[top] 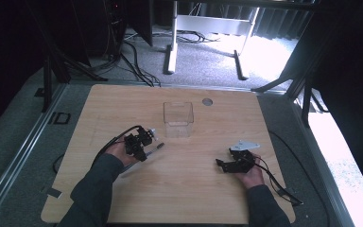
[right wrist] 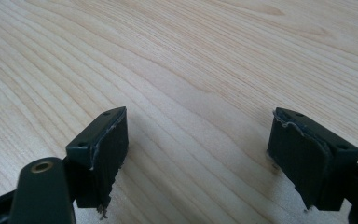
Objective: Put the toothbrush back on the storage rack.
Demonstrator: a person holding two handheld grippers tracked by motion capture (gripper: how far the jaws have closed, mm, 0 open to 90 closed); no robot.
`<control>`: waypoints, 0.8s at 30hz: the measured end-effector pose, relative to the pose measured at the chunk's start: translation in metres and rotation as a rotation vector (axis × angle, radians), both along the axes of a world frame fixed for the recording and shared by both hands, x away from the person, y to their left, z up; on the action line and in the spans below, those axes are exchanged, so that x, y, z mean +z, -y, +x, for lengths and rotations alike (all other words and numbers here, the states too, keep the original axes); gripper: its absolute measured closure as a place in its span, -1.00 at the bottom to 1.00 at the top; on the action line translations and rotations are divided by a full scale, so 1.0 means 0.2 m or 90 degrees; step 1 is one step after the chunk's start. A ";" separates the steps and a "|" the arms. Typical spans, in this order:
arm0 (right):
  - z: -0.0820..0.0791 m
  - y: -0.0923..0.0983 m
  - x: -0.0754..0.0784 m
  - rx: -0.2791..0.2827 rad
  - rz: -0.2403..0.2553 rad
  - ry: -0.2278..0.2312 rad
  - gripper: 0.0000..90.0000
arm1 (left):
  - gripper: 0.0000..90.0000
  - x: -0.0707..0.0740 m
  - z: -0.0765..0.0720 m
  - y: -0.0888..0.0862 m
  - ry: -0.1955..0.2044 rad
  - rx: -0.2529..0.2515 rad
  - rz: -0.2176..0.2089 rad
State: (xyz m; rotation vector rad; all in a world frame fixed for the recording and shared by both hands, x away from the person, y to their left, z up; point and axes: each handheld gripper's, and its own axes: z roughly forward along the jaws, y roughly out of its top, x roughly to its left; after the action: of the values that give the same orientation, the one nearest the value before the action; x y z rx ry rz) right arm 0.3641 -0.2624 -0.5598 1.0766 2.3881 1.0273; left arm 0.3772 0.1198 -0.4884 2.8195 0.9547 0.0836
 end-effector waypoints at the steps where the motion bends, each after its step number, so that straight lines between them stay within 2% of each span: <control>1: 0.00 0.00 0.00 0.000 0.000 0.000 -0.56 | 0.75 0.00 0.00 0.00 0.004 0.004 -0.003; 13: 0.00 0.00 0.00 0.000 0.000 0.000 -0.56 | 0.75 0.07 0.02 -0.06 0.036 0.055 -0.049; 24: 0.00 0.00 0.00 0.000 -0.001 0.001 -0.56 | 0.75 0.10 0.03 -0.07 0.048 0.069 -0.079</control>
State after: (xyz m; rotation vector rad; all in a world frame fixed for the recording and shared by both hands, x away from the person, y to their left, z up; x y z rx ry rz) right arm 0.3642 -0.2625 -0.5598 1.0746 2.3875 1.0268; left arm 0.3828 0.1331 -0.4692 2.6317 1.0565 0.1380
